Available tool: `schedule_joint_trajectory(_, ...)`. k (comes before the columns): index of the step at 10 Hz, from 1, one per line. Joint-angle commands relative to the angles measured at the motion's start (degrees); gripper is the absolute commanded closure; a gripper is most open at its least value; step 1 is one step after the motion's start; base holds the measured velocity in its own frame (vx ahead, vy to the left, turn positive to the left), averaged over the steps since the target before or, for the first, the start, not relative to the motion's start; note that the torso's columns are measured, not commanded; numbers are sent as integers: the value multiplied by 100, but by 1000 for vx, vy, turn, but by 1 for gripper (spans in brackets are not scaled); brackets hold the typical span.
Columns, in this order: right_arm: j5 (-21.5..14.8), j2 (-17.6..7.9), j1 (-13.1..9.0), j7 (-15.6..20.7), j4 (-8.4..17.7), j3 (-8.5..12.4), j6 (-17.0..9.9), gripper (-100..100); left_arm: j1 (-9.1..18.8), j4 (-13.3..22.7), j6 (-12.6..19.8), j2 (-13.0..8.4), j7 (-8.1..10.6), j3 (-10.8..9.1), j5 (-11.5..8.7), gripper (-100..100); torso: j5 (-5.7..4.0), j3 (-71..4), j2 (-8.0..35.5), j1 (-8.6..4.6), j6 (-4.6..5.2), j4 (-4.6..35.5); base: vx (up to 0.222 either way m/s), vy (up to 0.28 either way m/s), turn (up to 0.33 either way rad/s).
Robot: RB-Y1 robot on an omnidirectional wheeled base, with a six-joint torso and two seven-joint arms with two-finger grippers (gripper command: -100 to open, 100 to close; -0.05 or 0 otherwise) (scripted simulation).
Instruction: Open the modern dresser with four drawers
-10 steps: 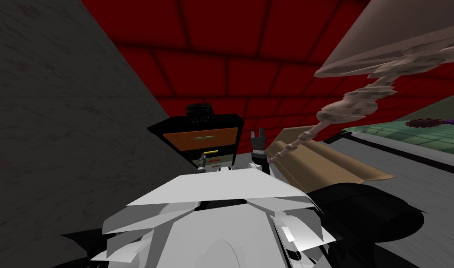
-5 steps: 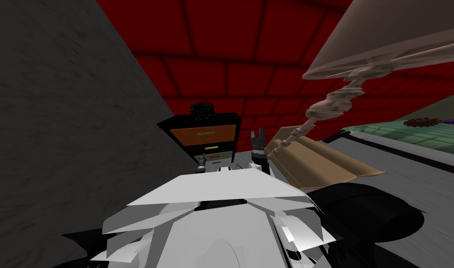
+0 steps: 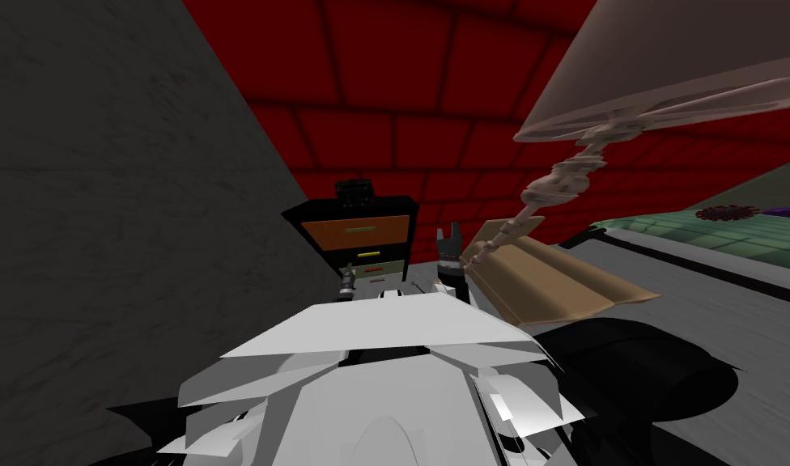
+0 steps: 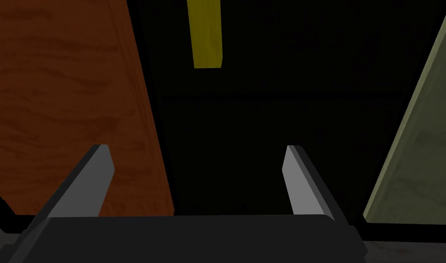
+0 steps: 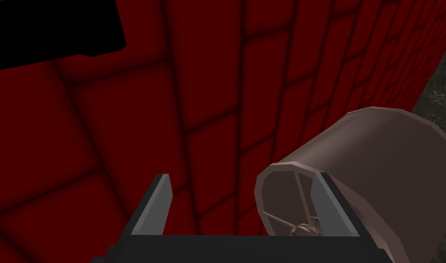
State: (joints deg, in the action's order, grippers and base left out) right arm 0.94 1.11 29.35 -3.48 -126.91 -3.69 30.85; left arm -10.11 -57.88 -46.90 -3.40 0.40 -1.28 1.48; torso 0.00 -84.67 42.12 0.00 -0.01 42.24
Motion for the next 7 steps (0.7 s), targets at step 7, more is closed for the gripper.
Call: schedule_joint_trajectory(7, 0, 0, 1, 0, 0, 0, 0, 0, 304, 6, 388, -163, 9, -56, -67, -100, 0, 2, 4, -4, 1, 1, 65, 3, 0)
